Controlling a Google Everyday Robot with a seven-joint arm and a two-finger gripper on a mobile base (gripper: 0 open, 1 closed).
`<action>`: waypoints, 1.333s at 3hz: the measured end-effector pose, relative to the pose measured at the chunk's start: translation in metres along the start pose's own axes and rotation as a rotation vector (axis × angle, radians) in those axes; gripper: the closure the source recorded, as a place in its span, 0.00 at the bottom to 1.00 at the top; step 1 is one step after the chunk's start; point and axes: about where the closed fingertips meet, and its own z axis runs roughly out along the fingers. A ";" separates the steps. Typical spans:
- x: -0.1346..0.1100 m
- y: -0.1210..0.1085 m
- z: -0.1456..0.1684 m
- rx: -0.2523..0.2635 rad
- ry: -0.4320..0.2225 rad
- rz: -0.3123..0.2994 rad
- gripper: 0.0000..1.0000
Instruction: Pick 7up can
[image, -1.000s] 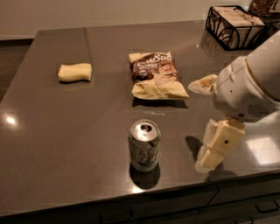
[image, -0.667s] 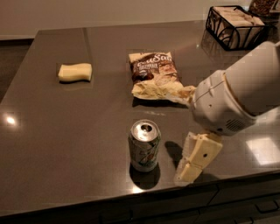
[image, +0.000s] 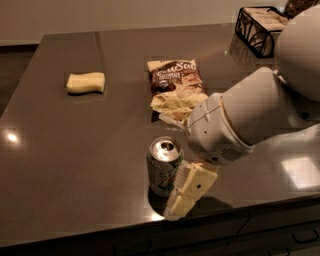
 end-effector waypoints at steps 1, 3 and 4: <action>-0.004 0.000 0.010 -0.006 -0.020 -0.010 0.15; -0.014 -0.006 0.009 -0.025 -0.030 -0.048 0.63; -0.037 -0.013 -0.003 -0.048 -0.044 -0.077 0.86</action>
Offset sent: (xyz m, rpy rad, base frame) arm 0.0077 0.0148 -0.0057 0.0377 -0.0148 0.0378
